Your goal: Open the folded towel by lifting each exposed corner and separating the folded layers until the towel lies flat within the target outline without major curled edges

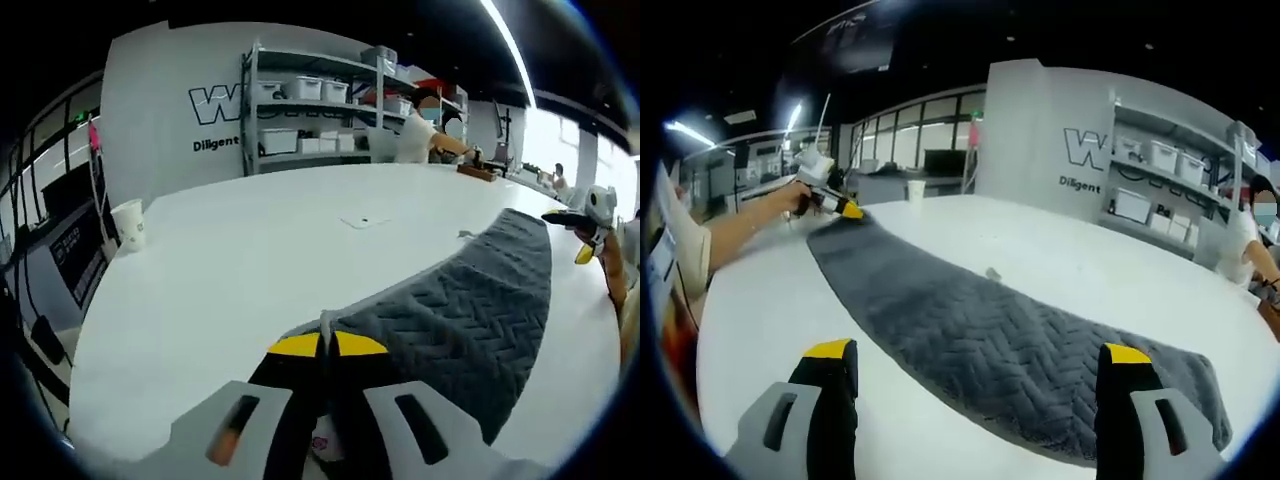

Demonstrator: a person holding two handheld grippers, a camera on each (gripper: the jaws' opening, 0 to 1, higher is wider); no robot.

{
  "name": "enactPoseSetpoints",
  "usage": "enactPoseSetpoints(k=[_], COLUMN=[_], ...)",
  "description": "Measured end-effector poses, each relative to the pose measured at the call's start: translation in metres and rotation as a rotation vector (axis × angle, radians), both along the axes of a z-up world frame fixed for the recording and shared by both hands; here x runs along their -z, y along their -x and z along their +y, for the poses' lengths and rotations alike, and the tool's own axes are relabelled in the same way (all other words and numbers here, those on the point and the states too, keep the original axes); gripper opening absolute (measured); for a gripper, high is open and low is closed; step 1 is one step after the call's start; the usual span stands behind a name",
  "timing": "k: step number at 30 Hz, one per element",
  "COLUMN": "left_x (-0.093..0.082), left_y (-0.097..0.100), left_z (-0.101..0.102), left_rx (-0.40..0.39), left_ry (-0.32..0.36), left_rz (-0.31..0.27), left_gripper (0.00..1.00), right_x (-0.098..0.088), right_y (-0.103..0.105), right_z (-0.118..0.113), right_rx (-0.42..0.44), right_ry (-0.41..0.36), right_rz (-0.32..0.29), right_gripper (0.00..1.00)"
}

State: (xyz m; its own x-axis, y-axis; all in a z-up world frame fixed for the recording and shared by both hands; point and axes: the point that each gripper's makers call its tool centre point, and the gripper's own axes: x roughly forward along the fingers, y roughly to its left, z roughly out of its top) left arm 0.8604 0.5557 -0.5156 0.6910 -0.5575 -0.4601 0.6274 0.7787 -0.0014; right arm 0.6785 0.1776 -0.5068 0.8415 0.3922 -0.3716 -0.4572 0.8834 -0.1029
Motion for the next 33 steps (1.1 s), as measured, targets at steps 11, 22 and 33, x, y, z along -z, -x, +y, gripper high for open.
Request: enactPoseSetpoints(k=[11,22,33], left_x=[-0.024,-0.036,-0.044], left_y=[0.047,0.101,0.144], left_z=[-0.031,-0.039,-0.024], left_rx=[0.178,0.318,0.409], left_ry=[-0.079,-0.180,-0.165], left_rz=[-0.059,-0.120,-0.170], left_gripper=[0.03,0.02,0.02], right_x=[-0.002,-0.001,0.000], right_y=[0.002,0.004,0.005], right_z=[0.000,0.001,-0.003], right_rx=[-0.001,0.002,0.005], right_ry=[0.001,0.003,0.016], right_rz=[-0.003,-0.005,-0.001], right_gripper=[0.99,0.99,0.99])
